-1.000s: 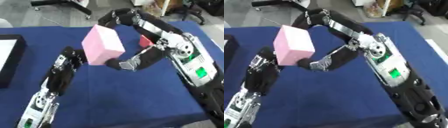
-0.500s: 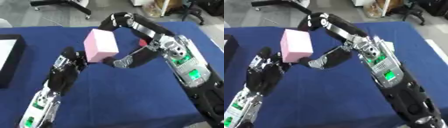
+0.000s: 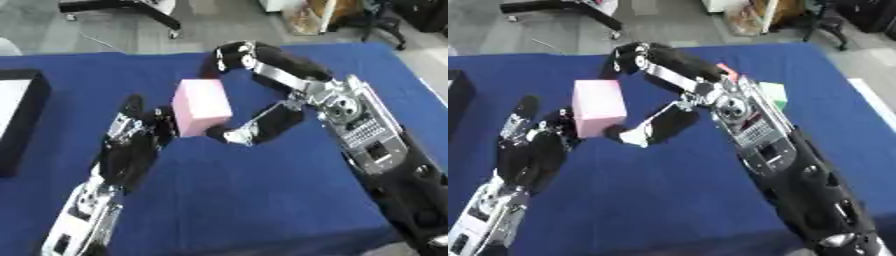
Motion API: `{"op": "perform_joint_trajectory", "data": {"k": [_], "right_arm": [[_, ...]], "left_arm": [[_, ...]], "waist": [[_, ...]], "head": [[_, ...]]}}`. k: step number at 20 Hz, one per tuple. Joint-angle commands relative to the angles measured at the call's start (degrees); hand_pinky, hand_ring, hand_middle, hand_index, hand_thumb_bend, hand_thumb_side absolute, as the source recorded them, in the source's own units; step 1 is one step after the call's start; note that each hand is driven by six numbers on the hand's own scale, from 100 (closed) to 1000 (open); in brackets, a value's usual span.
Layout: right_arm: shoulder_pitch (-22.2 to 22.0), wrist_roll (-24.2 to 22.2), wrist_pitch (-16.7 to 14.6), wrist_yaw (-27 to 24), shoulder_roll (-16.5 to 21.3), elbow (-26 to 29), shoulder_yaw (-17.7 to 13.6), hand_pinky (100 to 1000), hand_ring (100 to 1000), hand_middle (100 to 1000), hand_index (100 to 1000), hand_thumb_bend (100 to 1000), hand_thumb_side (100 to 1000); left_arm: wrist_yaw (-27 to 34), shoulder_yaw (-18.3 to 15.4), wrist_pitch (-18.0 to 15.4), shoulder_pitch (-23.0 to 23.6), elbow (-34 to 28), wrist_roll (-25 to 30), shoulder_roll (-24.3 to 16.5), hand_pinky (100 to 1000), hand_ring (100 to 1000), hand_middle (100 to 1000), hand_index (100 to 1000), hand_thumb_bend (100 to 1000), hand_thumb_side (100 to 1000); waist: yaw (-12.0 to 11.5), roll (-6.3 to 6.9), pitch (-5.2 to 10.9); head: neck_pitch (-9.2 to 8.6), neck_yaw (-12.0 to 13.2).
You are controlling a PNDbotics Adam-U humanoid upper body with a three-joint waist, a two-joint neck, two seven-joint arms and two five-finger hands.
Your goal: Pick up the objects with one hand, pass them to the other hand, and then place them into the box on the other side of the table.
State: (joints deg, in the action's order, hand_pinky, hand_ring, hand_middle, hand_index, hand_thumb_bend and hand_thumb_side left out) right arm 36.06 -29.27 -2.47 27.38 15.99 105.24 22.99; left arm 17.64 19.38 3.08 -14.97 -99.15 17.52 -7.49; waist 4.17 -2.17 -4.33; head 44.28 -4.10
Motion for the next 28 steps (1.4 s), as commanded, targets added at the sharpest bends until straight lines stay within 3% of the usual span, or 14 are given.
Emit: {"op": "perform_joint_trajectory", "data": {"k": [1,5,9,11,22,28], "right_arm": [[0.53,-0.97,-0.41,0.74,0.35,0.42,-0.4,805,888,743,536,377,248],[0.42,-1.22,-0.33,0.27,0.49,0.83,-0.44,804,889,743,535,376,242],[0.45,-0.73,0.17,-0.13,0.4,0.91,0.22,803,889,743,534,379,238],[0.39,-0.84,0.13,-0.09,0.05,0.49,0.93,802,890,743,534,379,236],[0.47,0.95,0.16,0.48,-0.35,-1.23,0.91,802,891,741,531,384,231],[0.45,1.44,0.11,0.9,-0.38,-1.43,0.92,801,888,740,529,382,230]], "left_arm": [[-0.14,0.33,0.67,-1.01,-0.33,0.5,0.15,943,754,567,779,509,1000],[0.35,0.78,1.59,-1.51,0.08,2.48,0.26,940,753,562,779,567,1000],[-0.13,1.19,3.08,-2.33,0.76,3.73,0.4,939,748,553,772,410,1000],[-0.58,1.82,3.39,-3.06,0.57,4.39,0.63,937,746,551,772,453,1000],[-0.46,2.54,4.53,-3.81,0.98,5.38,0.87,937,743,546,765,436,1000],[-0.88,2.74,4.92,-3.92,1.2,8.73,0.86,936,747,553,771,440,1000]], "waist": [[0.03,0.02,0.7],[-0.03,-0.02,0.7],[-0.15,-0.08,0.7],[-0.19,-0.12,0.66],[-0.2,-0.22,0.61],[-0.21,-0.23,0.63]], "head": [[-0.17,-0.15],[-0.17,-0.23],[-0.17,-0.39],[-0.17,-0.39],[-0.17,-0.51],[-0.17,-0.7]]}}
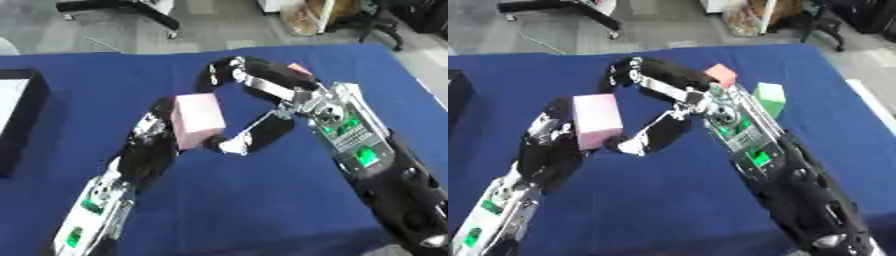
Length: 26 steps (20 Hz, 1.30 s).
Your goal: Pick up the objects with one hand, pass them to the other hand, and then place them into the box on the other side of the table.
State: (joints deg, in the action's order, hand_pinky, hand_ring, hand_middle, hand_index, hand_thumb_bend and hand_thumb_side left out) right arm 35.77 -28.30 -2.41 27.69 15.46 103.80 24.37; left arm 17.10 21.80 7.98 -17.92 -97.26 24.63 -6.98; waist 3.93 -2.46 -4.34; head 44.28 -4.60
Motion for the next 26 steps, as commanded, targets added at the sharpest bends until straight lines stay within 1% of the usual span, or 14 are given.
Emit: {"op": "perform_joint_trajectory", "data": {"k": [1,10,14,22,26], "right_arm": [[0.75,0.5,0.0,0.76,0.15,-0.02,-0.43,801,888,739,529,381,231],[0.87,-0.61,-0.96,2.9,0.38,-0.49,-0.28,801,883,738,533,362,241],[0.91,-1.72,-1.97,4.98,0.49,-0.41,-0.34,801,876,735,534,340,247],[1.05,-4.29,-4.67,8.2,0.81,-0.11,-0.15,802,866,729,535,295,249],[1.1,-5.59,-5.76,8.55,0.94,-0.09,-0.02,802,865,729,536,288,247]], "left_arm": [[-0.52,0.28,0.02,-0.99,-0.65,2.33,0.36,936,747,553,771,441,1000],[-1.92,-0.09,-0.31,-1.32,0.14,5.66,0.61,922,728,536,774,504,1000],[-2.86,-0.19,-0.29,-1.47,0.32,6.43,0.64,912,711,524,770,529,1000],[-3.3,-0.3,-0.22,-1.51,0.63,5.17,0.85,900,694,511,761,577,1000],[-2.55,-0.35,-0.37,-1.45,0.76,3.48,0.95,891,674,490,729,559,1000]], "waist": [[0.02,0.06,0.64],[-0.13,0.0,0.67],[-0.17,-0.04,0.69],[-0.2,-0.08,0.72],[-0.18,-0.09,0.71]], "head": [[-0.17,-0.25],[-0.17,-0.42],[-0.17,-0.42],[-0.17,-0.45],[-0.17,-0.46]]}}
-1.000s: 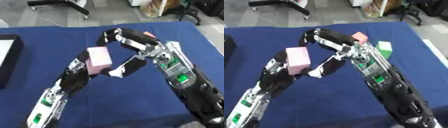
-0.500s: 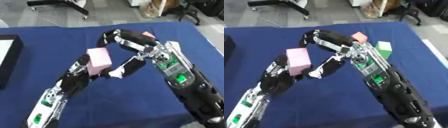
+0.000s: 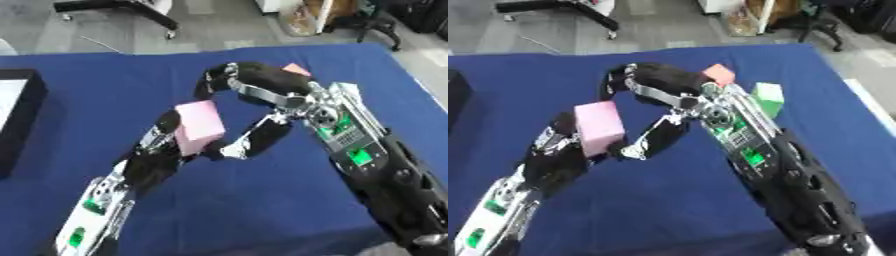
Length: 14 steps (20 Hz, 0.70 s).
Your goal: Pick up the objects with one hand, pass them to the other hand, and then place them into the box on the other side of the table.
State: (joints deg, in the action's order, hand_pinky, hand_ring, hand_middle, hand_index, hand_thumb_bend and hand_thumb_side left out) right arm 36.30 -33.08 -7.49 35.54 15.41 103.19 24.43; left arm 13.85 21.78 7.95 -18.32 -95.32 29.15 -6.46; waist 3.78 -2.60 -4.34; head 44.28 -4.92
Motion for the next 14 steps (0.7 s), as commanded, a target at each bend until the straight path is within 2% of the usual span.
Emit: {"op": "perform_joint_trajectory", "data": {"k": [1,7,14], "right_arm": [[0.6,-1.08,-0.88,0.7,1.02,0.5,-0.03,803,865,729,536,289,247],[0.77,-2.52,-2.1,0.53,1.12,0.73,0.12,805,865,730,538,283,248],[0.71,-2.82,-2.59,-0.8,1.06,0.91,0.0,807,870,732,541,289,246]], "left_arm": [[0.98,-0.31,-0.39,-1.03,-1.15,-1.53,0.45,890,670,486,722,549,1000],[2.59,0.04,-0.39,-1.08,-1.19,-2.7,0.52,887,659,476,708,534,1000],[4.4,0.32,-0.68,-1.16,-1.32,-0.97,0.59,887,635,453,657,488,1000]], "waist": [[-0.03,0.05,0.71],[0.02,0.03,0.72],[0.05,0.02,0.69]], "head": [[-0.17,-0.12],[-0.17,-0.06],[-0.17,-0.02]]}}
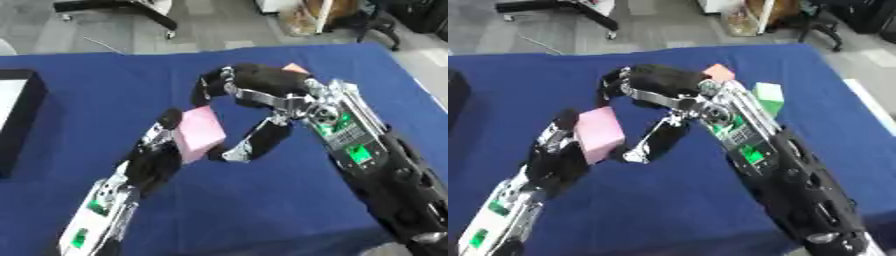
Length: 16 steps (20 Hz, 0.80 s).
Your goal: Pick up the objects with one hand, pass them to the other hand, and then place them into the box on the other side of the table.
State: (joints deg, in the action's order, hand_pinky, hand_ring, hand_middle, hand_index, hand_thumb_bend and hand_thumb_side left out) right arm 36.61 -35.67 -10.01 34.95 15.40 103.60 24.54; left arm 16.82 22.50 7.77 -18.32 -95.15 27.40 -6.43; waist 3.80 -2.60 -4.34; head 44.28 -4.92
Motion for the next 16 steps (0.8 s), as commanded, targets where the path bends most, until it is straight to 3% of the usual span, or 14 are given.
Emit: {"op": "perform_joint_trajectory", "data": {"k": [1,16], "right_arm": [[0.41,-0.03,0.05,-0.28,1.05,0.54,-0.19,806,869,731,539,296,248],[0.19,4.83,3.17,1.95,0.78,-0.03,-0.54,798,863,723,528,323,254]], "left_arm": [[1.62,-0.38,-0.54,-1.22,-1.5,1.16,0.57,886,628,446,644,480,1000],[1.66,-0.39,-0.72,-1.39,-1.21,5.06,0.61,890,644,462,657,456,1000]], "waist": [[0.03,0.02,0.68],[-0.06,-0.02,0.63]], "head": [[-0.17,-0.01],[-0.17,-0.13]]}}
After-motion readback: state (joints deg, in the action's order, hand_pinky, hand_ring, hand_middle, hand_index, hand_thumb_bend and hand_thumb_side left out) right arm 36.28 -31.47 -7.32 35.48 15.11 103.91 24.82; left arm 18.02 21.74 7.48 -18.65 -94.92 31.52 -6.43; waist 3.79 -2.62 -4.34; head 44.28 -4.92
